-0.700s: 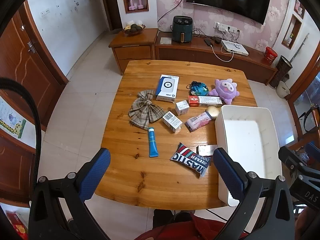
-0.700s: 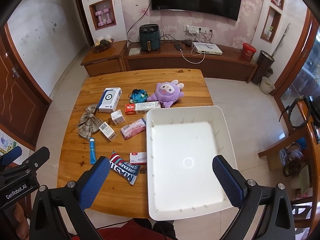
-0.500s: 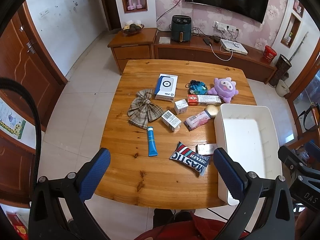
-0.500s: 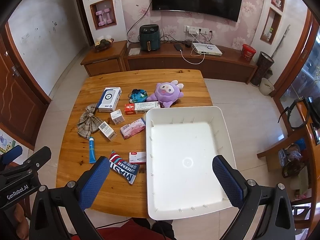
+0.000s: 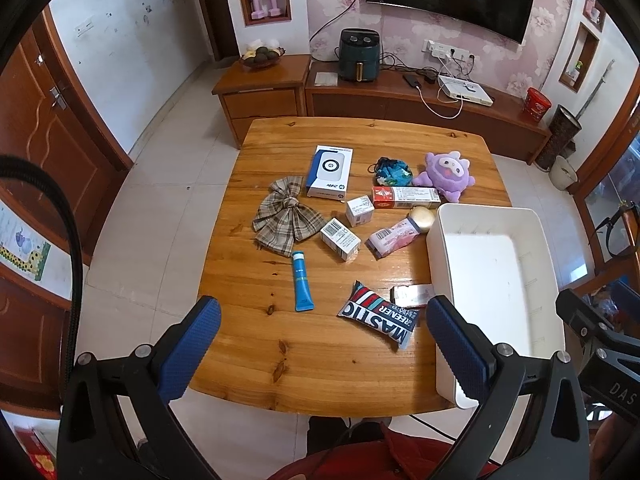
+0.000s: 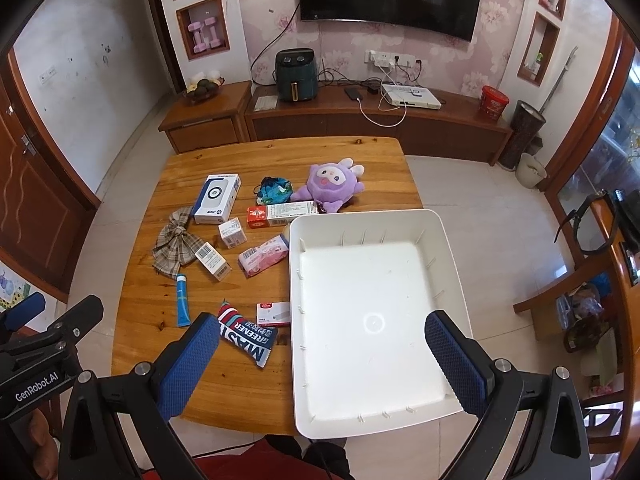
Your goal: Organize objects
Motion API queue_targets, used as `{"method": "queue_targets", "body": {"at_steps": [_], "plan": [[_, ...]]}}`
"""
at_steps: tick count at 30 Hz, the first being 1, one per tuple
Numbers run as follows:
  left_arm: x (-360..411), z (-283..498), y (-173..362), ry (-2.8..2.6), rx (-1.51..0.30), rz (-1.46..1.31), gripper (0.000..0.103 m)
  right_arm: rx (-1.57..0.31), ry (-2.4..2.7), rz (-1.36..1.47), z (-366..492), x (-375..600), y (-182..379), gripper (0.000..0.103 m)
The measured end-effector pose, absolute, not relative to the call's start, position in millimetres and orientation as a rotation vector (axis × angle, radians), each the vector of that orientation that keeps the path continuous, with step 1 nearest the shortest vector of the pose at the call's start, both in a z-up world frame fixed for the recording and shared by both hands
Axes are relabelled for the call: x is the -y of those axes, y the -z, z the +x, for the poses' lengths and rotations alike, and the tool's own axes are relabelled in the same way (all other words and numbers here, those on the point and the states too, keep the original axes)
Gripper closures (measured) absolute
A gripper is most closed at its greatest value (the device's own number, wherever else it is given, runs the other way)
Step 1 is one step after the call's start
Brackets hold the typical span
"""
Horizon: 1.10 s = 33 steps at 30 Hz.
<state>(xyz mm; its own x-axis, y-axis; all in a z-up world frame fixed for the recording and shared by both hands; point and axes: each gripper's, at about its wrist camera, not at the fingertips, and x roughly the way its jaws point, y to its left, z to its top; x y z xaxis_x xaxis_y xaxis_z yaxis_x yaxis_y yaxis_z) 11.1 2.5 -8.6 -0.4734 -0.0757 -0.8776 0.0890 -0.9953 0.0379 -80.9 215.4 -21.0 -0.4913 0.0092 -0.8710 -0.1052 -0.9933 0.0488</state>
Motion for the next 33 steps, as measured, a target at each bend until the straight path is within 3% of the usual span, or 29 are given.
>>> {"method": "queue_targets", "body": {"at_steps": [33], "plan": [[3.1,11.9,3.7,2.585,-0.034,1.536,0.001,-0.155,-2.617,-1.52,-75.7,-211.8,18.2,0.0]]}}
